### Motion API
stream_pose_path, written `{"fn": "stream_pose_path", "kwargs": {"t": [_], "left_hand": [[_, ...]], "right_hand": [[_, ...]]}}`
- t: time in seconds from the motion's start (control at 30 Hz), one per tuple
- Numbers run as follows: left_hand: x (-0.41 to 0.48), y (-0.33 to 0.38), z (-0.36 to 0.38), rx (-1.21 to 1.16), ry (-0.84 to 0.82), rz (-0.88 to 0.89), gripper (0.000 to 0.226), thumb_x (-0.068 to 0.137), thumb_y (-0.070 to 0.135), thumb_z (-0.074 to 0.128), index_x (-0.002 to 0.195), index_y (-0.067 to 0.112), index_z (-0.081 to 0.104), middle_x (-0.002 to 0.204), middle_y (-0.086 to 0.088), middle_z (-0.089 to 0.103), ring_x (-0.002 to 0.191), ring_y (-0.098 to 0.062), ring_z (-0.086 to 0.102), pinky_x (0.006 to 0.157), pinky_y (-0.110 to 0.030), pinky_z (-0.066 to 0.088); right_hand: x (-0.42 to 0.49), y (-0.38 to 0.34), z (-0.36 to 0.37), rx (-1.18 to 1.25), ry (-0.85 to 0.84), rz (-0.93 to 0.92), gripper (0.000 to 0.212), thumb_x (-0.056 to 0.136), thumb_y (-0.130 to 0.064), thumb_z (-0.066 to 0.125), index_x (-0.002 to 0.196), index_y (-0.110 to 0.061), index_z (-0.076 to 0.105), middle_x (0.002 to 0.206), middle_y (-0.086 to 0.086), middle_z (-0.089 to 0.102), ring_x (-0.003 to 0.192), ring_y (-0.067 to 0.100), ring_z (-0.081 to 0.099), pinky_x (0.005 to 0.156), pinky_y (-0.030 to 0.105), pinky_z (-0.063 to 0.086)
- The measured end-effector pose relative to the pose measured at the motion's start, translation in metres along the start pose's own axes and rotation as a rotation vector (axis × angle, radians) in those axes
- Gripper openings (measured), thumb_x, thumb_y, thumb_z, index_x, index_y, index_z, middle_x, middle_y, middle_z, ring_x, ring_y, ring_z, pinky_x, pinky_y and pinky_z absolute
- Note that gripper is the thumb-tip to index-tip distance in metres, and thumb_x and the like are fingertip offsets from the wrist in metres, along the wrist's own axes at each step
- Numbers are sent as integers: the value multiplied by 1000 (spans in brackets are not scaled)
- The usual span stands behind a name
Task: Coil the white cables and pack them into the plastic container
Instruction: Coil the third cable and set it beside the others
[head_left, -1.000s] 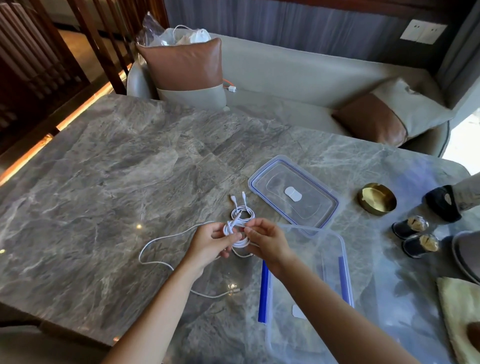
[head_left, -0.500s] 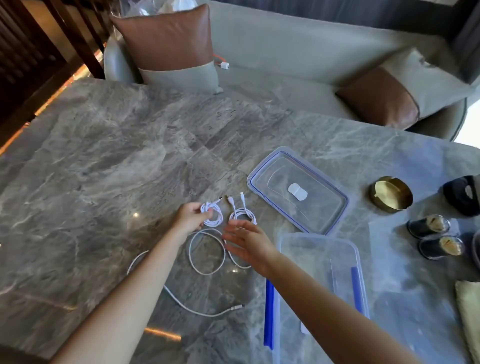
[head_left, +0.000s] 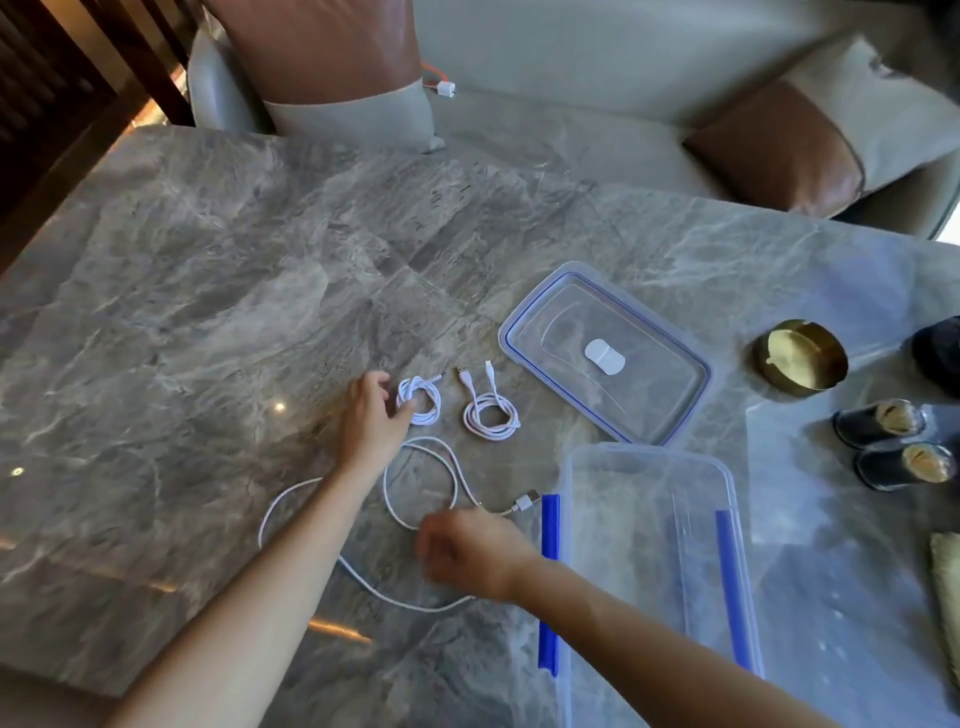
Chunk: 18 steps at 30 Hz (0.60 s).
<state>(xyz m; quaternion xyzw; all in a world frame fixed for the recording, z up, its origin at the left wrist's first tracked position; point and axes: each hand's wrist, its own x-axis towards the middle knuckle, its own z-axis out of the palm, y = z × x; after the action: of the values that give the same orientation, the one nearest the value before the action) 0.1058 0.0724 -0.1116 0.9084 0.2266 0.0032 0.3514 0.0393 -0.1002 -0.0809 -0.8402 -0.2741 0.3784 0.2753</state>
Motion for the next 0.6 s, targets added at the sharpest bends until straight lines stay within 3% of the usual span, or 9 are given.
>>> {"fn": "stream_pose_path", "kwargs": {"t": [0.07,0.13,0.23,0.33,0.47,0.6], "left_hand": [[-26,0,-3,-64,98,101,40,79,4,64,116,1,48,98,-15,51,80,-33,56,76,-43,46],[-57,-1,-6,-126,102,191,37,80,3,61,115,8,47,95,-5,51,72,-22,56,69,-37,49],[-102,-8,-7,-102,-8,250,28,81,6,59,107,16,52,86,7,57,72,-14,57,70,-29,48],[-138,-19,-11,-55,-135,262,24,79,5,62,101,14,58,84,7,61,75,-12,60,76,-29,48],[-169,-31,-21,6,-264,285,20,80,11,66,99,13,65,93,0,70,88,-17,65,81,-30,48],[-180,-32,-38,39,-224,301,10,80,16,67,89,19,68,81,7,70,81,-14,66,76,-31,48]], "right_hand": [[-9,1,11,-193,-146,-19,21,80,-28,63,101,-26,62,109,4,67,100,29,62,82,34,49],[-16,4,22,-268,-174,-60,23,80,-28,66,102,-22,60,113,4,63,102,29,61,76,32,44],[-19,7,31,-377,-90,-142,16,85,-24,60,98,-14,59,113,8,59,95,33,62,67,33,40],[-18,5,38,-396,-68,-144,11,87,-19,53,93,-15,62,111,8,61,94,32,63,66,33,41],[-20,11,28,-228,-2,-58,12,84,-19,57,93,-19,65,102,7,68,92,28,64,75,33,48],[-34,11,1,312,62,-11,21,86,0,55,103,-9,65,70,-2,58,52,3,56,56,18,45]]}}
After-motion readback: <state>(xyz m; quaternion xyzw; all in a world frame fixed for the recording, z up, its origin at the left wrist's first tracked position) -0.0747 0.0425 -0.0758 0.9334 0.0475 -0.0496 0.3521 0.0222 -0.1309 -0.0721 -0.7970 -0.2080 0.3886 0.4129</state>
